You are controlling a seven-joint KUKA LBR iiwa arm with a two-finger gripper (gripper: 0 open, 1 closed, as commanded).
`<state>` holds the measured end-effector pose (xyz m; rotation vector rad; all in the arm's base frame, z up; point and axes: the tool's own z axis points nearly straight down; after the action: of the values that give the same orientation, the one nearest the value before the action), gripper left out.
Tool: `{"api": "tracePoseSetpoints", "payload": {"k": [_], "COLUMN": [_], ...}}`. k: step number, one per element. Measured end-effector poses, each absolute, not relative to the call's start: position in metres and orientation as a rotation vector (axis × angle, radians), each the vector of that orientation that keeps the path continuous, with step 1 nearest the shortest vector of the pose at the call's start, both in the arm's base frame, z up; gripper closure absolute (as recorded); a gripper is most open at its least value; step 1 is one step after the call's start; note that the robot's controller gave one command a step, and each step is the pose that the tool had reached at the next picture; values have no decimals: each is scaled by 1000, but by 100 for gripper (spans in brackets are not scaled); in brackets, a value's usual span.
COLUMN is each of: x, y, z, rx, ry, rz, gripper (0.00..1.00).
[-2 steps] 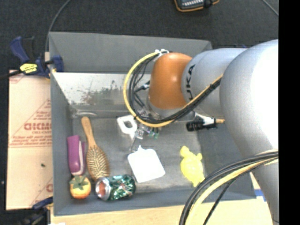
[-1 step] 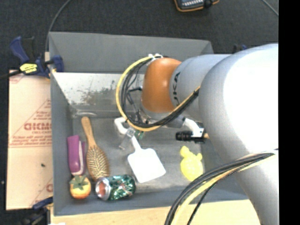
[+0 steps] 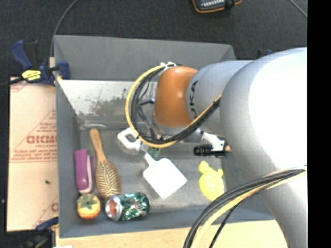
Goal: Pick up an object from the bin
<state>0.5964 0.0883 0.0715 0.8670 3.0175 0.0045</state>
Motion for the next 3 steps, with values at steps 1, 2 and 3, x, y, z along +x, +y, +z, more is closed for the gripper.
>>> {"api": "tracePoseSetpoints", "payload": {"k": [1, 2, 3], "x": [596, 595, 595], "y": [88, 88, 87], "z": [71, 80, 108], "rx": [867, 869, 869], "ry": [3017, 3017, 3019], "rz": [5, 5, 3], "gripper": [100, 100, 100]}}
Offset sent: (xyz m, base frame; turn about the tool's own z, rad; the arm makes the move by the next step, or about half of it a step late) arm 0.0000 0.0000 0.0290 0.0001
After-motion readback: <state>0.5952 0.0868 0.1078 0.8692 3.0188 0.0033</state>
